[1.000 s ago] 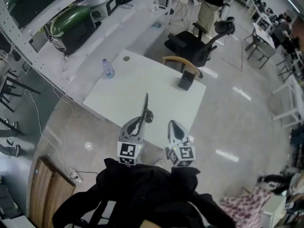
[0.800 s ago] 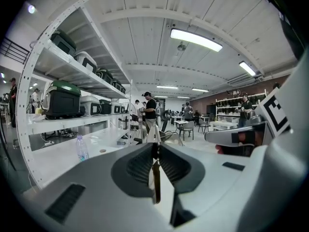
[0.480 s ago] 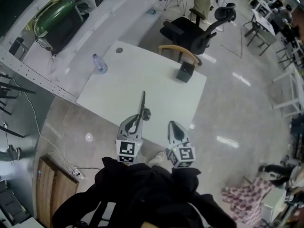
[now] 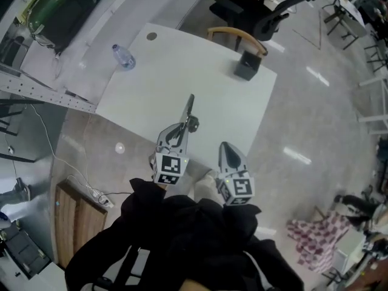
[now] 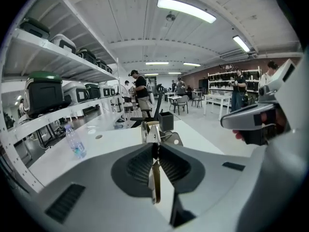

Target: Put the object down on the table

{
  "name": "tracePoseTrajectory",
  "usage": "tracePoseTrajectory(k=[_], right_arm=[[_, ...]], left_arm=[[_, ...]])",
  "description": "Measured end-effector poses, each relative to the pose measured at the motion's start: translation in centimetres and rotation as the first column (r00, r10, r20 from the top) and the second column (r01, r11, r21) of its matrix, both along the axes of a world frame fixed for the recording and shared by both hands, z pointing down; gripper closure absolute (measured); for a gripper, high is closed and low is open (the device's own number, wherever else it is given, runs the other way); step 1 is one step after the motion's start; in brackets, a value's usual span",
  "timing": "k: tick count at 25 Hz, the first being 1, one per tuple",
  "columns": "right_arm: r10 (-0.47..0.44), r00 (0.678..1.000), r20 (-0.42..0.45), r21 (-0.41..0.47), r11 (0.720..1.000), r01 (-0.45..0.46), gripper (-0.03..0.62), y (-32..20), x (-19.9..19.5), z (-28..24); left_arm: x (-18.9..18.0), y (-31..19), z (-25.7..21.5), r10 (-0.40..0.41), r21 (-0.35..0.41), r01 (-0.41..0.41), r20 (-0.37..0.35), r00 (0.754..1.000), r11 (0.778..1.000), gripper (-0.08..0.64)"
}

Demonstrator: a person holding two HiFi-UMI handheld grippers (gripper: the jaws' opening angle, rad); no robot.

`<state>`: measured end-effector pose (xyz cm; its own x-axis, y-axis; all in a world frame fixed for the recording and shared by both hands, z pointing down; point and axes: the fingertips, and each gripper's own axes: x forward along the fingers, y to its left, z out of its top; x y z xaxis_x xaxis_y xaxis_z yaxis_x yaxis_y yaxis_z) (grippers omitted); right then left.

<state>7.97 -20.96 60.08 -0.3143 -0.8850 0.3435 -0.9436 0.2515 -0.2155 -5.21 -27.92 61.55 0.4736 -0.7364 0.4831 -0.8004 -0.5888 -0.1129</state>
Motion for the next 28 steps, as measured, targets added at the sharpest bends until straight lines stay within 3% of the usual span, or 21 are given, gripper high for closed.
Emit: tracePoseTrajectory(k=[4, 9, 13, 16, 18, 28], right_arm=[[0.000, 1.000, 0.009, -0.028, 1.000, 0.000, 0.589, 0.7, -0.6, 1.3], [0.002, 1.000, 0.018, -0.049, 0.999, -0.001, 0.589, 0.8, -0.8, 2.6], [0.022, 1.000, 0.005, -0.070, 0.997, -0.022, 0.589, 1.1, -0.1, 3.4], [0.021, 1.000, -0.014, -0.089, 0.996, -0.022, 0.589, 1.5, 0.2, 3.8], [0.016, 1.000, -0.018, -0.101, 0.995, -0.018, 0.589, 1.6, 0.3, 4.1], [-0.006, 1.000, -0.007, -0.118, 0.993, 0.005, 0.589, 2.1, -0.9, 4.9]], left_arm=[[0.6, 0.0, 2.4, 0.043, -0.037, -0.039, 0.106, 0.993, 0.999, 0.523], [1.4, -0.5, 5.1, 0.112, -0.062, -0.100, 0.250, 0.962, 0.993, 0.523], [1.7, -0.7, 7.5, 0.187, -0.088, -0.166, 0.410, 0.893, 0.982, 0.523], [1.9, -1.1, 8.7, 0.221, -0.091, -0.203, 0.485, 0.846, 0.975, 0.523], [2.0, -1.4, 9.4, 0.229, -0.087, -0.215, 0.518, 0.824, 0.973, 0.523], [2.1, -1.1, 13.3, 0.289, -0.164, -0.239, 0.570, 0.769, 0.957, 0.523]])
